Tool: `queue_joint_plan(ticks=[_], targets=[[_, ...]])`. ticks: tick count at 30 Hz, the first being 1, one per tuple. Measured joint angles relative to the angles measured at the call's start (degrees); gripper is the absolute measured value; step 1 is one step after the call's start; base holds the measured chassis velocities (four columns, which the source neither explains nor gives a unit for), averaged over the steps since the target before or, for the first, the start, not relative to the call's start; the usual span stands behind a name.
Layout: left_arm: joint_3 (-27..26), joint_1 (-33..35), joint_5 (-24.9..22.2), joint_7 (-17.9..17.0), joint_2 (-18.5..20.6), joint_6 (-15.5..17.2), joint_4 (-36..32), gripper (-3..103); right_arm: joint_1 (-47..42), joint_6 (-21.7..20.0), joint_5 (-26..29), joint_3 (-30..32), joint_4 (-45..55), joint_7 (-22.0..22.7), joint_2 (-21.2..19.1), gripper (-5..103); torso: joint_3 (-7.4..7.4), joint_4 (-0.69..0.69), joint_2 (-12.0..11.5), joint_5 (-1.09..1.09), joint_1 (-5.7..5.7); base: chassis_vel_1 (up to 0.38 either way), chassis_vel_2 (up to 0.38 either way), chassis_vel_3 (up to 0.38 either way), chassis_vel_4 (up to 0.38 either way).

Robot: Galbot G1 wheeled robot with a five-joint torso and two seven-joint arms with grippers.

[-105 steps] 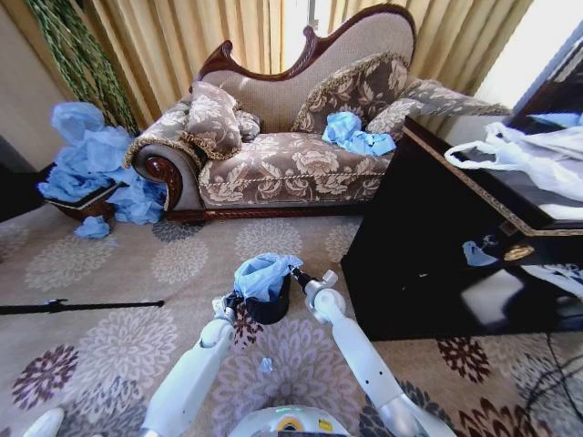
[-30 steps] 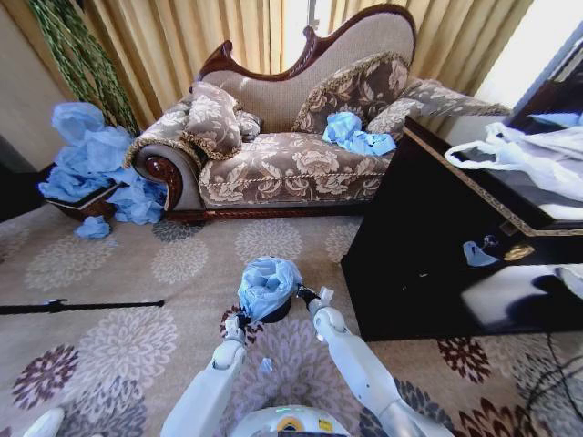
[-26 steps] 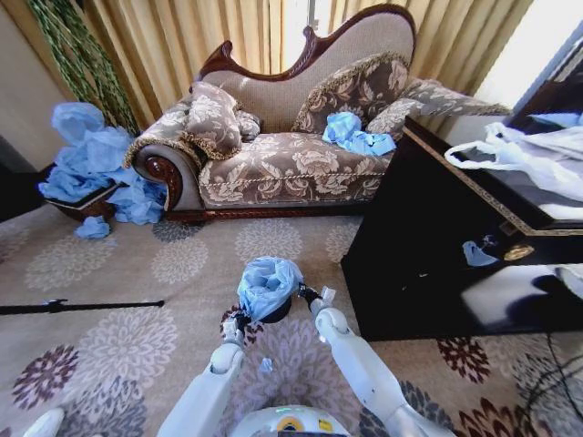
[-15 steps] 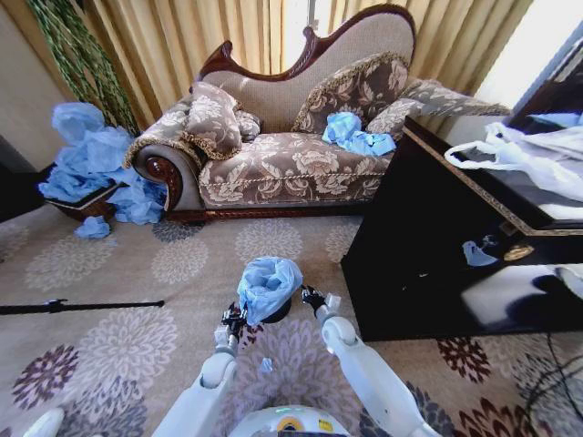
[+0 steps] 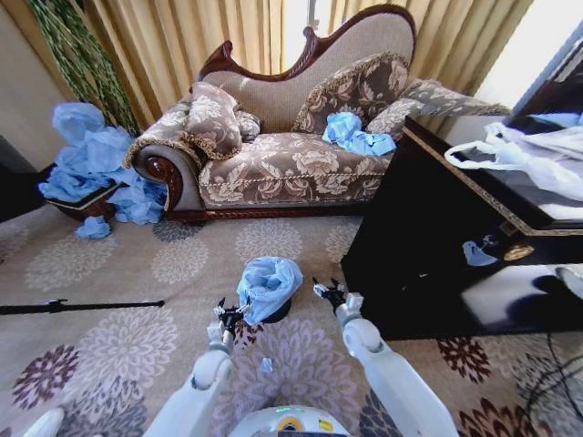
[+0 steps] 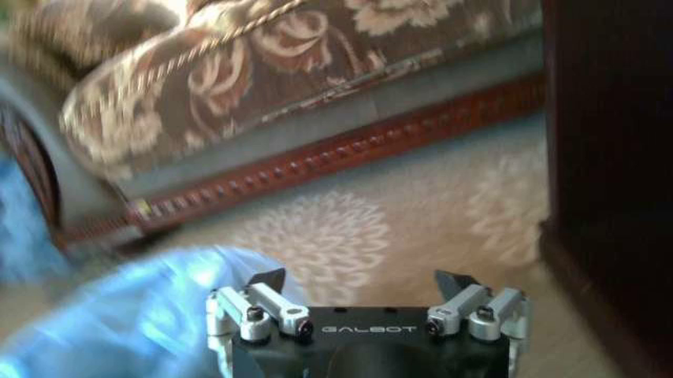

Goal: Place a garbage bag over the trash bin.

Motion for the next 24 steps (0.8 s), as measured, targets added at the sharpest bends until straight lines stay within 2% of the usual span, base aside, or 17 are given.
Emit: queue_joint_plan(ticks=[2,4,7,11,16,18,19,22,24], targets=[[-0.03,-0.84,-3.27,-0.23,2.58,3.04,-3.35,100,1.79,-1.79,7.53,0.68,0.54,1.73,1.39,100,0.0,0.06,0.0,-0.01,0.01,0.0,0.0,0.0,0.0],[0.35,-2.73,-4.37,0.06,5.06,3.99,-3.88,100,2.19,-2.04,7.97,0.8,0.04,1.61,2.39,100,0.0,0.05,0.0,0.01,0.01,0.0,0.0,0.0,0.0],[0.85,-4.05,-4.59,0.63,6.49,3.82,-3.26,100,1.84,-2.05,7.74,0.65,-0.31,1.36,2.82,100,0.01,0.0,0.0,0.0,0.01,0.0,0.0,0.0,0.0],[1.12,-4.59,-5.76,1.12,7.7,4.35,-3.57,100,1.36,-2.05,7.82,0.65,-0.38,1.02,3.15,100,0.01,0.02,0.0,0.0,0.01,0.0,0.0,0.0,0.0],[1.23,-6.97,-6.85,1.64,9.91,5.63,-3.99,100,2.74,-3.25,14.9,1.79,-2.09,-0.48,4.36,100,0.01,0.01,0.0,0.0,0.01,0.0,0.0,0.0,0.0],[0.9,-7.87,-7.55,0.8,10.78,6.6,-4.04,100,4.92,-4.29,18.77,2.81,-5.93,-2.32,5.71,100,0.01,0.03,0.01,0.0,0.01,0.0,0.0,0.0,0.0],[0.9,-7.87,-7.55,0.8,10.78,6.6,-4.04,100,4.92,-4.29,18.77,2.81,-5.93,-2.32,5.71,100,0.01,0.03,0.01,0.0,0.01,0.0,0.0,0.0,0.0],[0.61,-8.72,-7.78,0.45,11.68,6.84,-3.03,100,8.63,-6.11,25.37,3.67,-11.5,-3.46,7.22,100,0.01,0.03,0.01,0.0,0.01,0.0,0.0,0.0,0.0],[0.57,-8.96,-7.79,0.4,11.73,6.84,-2.75,100,9.29,-6.64,27.14,3.76,-12.21,-3.46,7.47,100,0.01,0.03,0.01,0.0,0.01,0.0,0.0,0.0,0.0]])
